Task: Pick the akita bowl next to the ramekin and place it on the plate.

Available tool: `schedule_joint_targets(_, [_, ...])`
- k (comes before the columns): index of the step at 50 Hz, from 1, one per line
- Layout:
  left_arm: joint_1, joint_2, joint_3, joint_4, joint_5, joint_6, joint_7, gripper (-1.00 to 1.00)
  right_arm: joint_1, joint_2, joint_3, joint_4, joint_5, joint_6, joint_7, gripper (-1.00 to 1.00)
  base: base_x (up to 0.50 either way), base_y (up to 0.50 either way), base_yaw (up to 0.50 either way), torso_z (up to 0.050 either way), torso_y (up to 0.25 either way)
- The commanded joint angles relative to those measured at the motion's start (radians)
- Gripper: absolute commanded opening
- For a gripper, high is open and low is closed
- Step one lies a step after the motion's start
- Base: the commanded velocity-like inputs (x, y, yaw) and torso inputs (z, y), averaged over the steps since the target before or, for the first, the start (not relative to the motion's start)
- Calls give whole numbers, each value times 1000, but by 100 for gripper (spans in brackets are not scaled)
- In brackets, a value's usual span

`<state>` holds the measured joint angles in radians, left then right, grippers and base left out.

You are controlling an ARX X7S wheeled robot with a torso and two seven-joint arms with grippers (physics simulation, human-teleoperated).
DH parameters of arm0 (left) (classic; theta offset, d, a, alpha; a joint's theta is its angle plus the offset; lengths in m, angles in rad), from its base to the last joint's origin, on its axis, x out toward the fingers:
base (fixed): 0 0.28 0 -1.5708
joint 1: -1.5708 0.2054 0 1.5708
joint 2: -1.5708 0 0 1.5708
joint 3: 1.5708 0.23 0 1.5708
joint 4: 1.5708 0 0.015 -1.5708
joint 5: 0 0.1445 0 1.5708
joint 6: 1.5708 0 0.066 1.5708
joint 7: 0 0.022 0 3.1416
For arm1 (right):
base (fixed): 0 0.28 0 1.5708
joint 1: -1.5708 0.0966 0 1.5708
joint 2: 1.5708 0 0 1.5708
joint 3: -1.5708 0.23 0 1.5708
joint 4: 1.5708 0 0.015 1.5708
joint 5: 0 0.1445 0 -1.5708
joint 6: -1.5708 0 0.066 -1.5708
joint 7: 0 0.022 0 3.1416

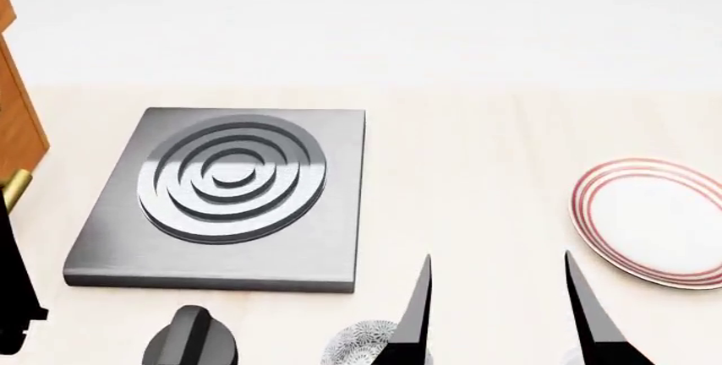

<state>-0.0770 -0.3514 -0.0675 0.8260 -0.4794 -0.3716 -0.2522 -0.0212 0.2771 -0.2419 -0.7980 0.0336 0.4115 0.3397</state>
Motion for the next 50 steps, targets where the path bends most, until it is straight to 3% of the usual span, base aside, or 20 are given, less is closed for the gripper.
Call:
schedule_joint_targets(1, [2, -3, 2, -6, -6, 7, 0, 100, 1, 5, -2, 5, 4, -8, 8, 100, 285, 0, 0, 0, 0])
schedule_joint_targets(20, [13, -8, 28, -40, 33, 45, 13, 100, 0, 11, -15, 25, -4, -12, 25, 100, 74, 0, 0, 0, -7])
schedule_joint_targets(50, [14, -18, 31, -50, 22, 48, 5, 100, 12, 17, -26, 48, 3, -18, 41, 100, 0, 0, 0, 0, -246])
